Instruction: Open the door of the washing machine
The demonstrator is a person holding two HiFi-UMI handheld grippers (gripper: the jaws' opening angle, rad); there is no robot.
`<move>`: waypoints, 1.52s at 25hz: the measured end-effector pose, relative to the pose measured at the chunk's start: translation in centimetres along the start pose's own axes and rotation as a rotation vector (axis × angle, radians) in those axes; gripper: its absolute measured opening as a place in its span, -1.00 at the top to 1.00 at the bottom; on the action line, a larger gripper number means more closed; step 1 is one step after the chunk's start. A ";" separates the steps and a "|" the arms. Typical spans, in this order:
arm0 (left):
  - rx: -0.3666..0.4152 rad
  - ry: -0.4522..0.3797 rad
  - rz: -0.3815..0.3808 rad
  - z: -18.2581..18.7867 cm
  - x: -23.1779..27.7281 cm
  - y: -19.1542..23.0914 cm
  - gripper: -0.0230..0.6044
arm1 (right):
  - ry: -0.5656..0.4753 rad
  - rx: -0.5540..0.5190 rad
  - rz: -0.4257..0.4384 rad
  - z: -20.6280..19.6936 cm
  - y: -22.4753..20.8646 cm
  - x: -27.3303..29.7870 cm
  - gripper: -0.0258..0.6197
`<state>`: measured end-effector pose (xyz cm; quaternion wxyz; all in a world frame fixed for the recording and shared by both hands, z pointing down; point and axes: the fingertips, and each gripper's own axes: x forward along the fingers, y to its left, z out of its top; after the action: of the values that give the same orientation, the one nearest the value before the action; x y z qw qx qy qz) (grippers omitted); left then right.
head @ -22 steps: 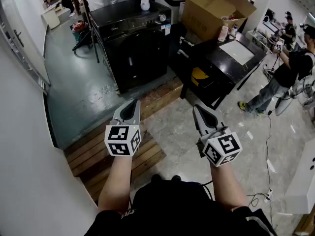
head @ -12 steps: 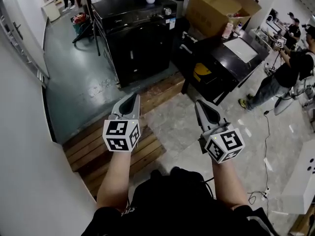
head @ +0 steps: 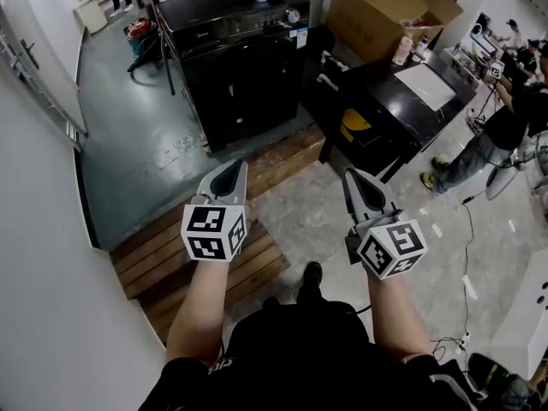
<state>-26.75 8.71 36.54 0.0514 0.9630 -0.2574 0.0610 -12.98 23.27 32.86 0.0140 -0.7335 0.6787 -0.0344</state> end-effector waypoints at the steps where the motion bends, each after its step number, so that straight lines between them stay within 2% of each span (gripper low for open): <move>1: -0.001 0.000 0.004 0.1 0.7 0.0 0.90 | -0.001 0.000 0.006 0.1 -0.5 0.4 0.94; 18: -0.019 0.026 0.049 2.4 14.6 -3.2 0.90 | 0.020 0.033 0.130 0.5 -12.3 6.4 0.94; 27: -0.039 0.024 0.063 3.8 18.9 -6.3 0.90 | 0.021 0.058 0.179 0.6 -17.6 6.5 0.94; 38: -0.053 -0.005 0.069 4.7 20.9 -6.4 0.90 | 0.038 0.049 0.215 0.7 -18.7 7.6 0.93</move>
<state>-5.18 3.35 34.50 0.0742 0.9520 -0.2921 0.0537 6.25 17.10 33.68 0.0227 -0.6551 0.7525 -0.0635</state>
